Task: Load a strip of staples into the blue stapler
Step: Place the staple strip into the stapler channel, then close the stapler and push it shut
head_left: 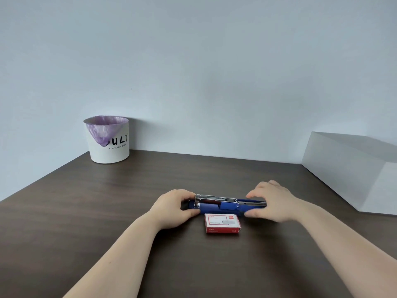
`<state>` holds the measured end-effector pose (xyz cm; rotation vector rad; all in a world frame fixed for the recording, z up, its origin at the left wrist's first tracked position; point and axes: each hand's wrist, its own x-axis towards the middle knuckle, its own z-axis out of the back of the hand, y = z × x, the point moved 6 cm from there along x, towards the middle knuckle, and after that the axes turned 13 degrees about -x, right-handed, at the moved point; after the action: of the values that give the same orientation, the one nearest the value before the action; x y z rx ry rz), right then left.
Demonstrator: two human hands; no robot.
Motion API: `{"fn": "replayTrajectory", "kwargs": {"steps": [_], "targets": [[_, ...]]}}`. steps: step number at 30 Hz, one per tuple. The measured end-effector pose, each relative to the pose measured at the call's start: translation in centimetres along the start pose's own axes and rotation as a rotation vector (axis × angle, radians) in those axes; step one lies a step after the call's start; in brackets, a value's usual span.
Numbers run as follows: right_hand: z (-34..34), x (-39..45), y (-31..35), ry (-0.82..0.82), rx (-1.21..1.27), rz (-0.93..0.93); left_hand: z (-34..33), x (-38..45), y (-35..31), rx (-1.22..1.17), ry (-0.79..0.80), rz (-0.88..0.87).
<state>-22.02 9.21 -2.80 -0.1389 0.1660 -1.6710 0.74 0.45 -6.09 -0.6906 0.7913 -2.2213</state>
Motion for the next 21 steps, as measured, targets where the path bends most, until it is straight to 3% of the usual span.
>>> {"fn": "replayTrajectory", "kwargs": {"steps": [4, 9, 21], "targets": [[-0.8, -0.5, -2.0, 0.039, -0.059, -0.075, -0.1, -0.1, 0.1, 0.010, 0.002, 0.018], [-0.5, -0.5, -2.3, 0.049, 0.118, -0.081, 0.0, 0.0, 0.3, 0.018, -0.009, 0.027], [3.9, -0.3, -1.8, -0.189, 0.346, -0.042, 0.1, -0.2, 0.2, -0.021, -0.030, 0.037]]}}
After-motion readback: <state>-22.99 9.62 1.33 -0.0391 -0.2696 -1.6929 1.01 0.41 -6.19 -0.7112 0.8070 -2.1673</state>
